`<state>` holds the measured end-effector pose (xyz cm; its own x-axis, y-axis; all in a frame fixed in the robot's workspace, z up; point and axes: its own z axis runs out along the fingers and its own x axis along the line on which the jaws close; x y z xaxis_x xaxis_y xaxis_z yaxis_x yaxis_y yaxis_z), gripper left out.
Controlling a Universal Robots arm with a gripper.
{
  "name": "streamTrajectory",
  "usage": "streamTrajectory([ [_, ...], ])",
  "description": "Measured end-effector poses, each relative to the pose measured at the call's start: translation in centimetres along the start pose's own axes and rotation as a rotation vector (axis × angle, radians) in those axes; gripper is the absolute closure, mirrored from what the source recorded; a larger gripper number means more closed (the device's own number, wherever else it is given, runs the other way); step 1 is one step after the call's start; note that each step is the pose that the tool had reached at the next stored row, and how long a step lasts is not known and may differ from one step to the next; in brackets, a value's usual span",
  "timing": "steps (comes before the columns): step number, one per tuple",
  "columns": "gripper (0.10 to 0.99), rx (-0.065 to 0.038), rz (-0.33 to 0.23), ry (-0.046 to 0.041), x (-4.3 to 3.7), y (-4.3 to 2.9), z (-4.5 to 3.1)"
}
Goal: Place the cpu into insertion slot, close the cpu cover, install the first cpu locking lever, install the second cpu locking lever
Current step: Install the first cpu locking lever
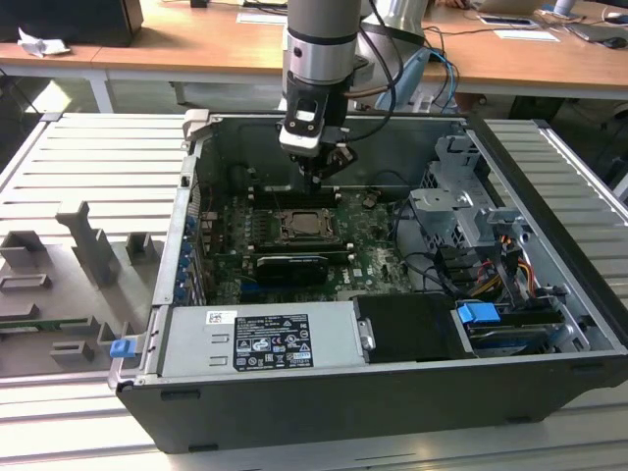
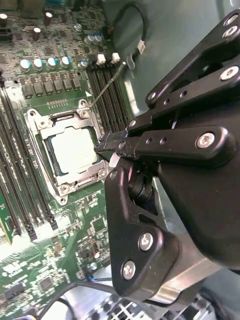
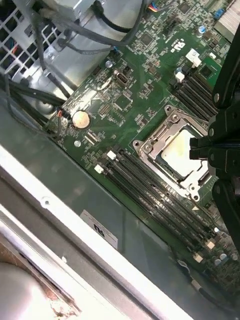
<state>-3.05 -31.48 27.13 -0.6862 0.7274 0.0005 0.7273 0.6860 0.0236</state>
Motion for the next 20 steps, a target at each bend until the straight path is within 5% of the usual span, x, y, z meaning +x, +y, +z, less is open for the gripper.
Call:
streamTrajectory([
  [12, 0.98, 0.0, -0.274, 0.0065, 0.0, 0.0, 0.01],
  [20, 0.98, 0.0, -0.399, 0.0093, 0.0, 0.0, 0.01],
])
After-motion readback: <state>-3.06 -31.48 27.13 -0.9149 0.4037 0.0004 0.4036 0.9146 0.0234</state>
